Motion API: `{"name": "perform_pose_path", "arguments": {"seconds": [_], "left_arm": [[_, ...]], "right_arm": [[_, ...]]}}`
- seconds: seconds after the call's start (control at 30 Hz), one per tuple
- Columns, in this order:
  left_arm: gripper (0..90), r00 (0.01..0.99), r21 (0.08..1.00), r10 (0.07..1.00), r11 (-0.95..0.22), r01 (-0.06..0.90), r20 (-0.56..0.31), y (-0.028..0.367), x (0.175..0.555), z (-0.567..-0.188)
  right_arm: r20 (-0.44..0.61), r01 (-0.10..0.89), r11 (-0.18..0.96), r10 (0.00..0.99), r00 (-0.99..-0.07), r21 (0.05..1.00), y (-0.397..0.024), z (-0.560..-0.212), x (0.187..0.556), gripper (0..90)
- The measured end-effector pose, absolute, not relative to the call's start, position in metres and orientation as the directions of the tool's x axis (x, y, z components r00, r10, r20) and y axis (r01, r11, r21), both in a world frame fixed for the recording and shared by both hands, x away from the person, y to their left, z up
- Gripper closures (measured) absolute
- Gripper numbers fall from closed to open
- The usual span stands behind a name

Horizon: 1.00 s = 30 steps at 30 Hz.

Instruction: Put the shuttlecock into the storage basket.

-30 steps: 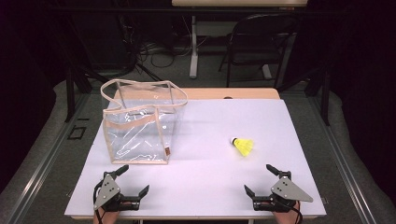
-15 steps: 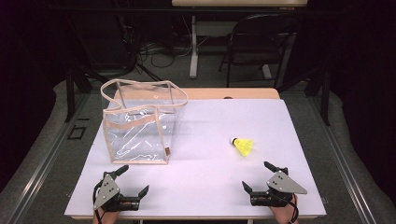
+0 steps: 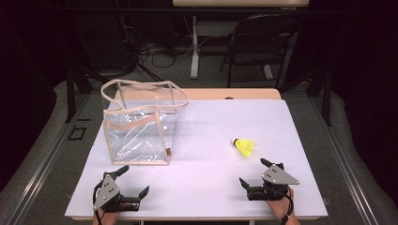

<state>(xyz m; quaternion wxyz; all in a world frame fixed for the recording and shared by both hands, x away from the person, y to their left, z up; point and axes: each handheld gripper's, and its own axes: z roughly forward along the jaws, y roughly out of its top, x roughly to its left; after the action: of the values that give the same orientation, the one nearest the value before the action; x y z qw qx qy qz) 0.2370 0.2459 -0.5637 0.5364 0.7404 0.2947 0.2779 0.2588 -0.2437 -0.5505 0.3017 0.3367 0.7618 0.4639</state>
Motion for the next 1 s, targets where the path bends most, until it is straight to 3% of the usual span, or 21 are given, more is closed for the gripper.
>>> {"name": "perform_pose_path", "arguments": {"seconds": [1.0], "left_arm": [[0.0,0.669,0.959,0.737,-0.249,0.138,0.095,0.246,0.237,-0.563]], "right_arm": [[-0.098,0.328,0.328,0.824,-0.558,0.886,-0.242,-0.55,0.305,0.0]]}}
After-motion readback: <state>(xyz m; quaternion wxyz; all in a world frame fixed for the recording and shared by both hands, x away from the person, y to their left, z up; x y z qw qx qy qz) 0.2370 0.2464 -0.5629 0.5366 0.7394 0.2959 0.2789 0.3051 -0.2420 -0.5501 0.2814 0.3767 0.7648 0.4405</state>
